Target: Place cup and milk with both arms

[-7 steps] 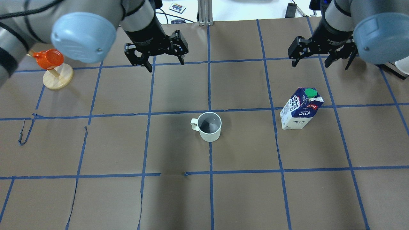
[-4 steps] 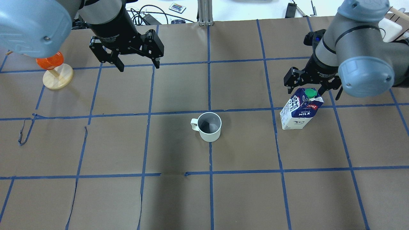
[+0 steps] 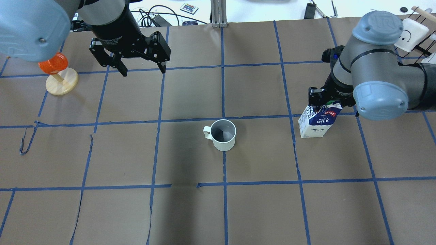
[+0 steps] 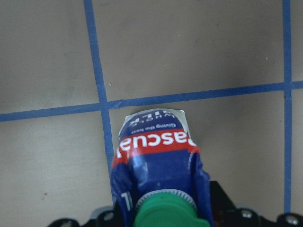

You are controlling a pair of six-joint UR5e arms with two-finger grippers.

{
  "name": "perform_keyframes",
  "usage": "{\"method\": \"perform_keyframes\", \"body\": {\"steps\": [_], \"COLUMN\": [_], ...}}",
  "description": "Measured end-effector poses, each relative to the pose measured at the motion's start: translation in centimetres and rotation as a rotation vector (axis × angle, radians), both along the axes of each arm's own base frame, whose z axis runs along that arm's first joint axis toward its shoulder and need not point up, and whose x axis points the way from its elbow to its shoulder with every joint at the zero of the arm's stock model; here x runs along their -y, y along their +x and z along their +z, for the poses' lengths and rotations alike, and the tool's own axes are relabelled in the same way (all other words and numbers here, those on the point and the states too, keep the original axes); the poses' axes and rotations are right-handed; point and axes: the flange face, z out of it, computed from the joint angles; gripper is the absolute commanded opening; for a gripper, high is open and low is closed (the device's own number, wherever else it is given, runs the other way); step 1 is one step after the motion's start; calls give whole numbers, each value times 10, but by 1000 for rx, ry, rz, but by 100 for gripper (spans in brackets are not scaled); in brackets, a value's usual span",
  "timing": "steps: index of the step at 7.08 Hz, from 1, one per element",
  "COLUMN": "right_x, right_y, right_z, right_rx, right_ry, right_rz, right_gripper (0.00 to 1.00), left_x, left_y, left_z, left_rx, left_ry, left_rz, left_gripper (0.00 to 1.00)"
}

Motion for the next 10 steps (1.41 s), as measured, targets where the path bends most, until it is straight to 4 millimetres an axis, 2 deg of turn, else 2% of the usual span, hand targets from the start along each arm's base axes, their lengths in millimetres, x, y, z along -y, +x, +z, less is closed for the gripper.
{"method": "perform_keyframes", "body": {"steps": [2,3,4,5,7,8,10], "right_x": [3,7,9,7,-11,-18,-24], "right_y": [2,8,23,54,131,157,197], "right_z": [11,26,42,51,50,44,26], "right_rx": [15,38,54,64,76,80,92], "right_ry": [-31,-52,-53,-51,-37,-28,-33], "right_rz": [32,34,25,9,13,36,105], "right_gripper": [5,4,4,4,4,4,4], "left_x": [-2,-2,-3,-3,-4,-4,-4], "left_y": [0,1,1,0,0,0,0], "left_z": [3,4,4,4,5,5,5], "left_rx": [0,-1,-1,-1,-1,-1,-1], "left_ry": [-5,-6,-7,-7,-7,-7,-7], "left_rz": [4,6,7,7,8,8,8], "left_gripper": [100,100,100,100,100,100,100]}}
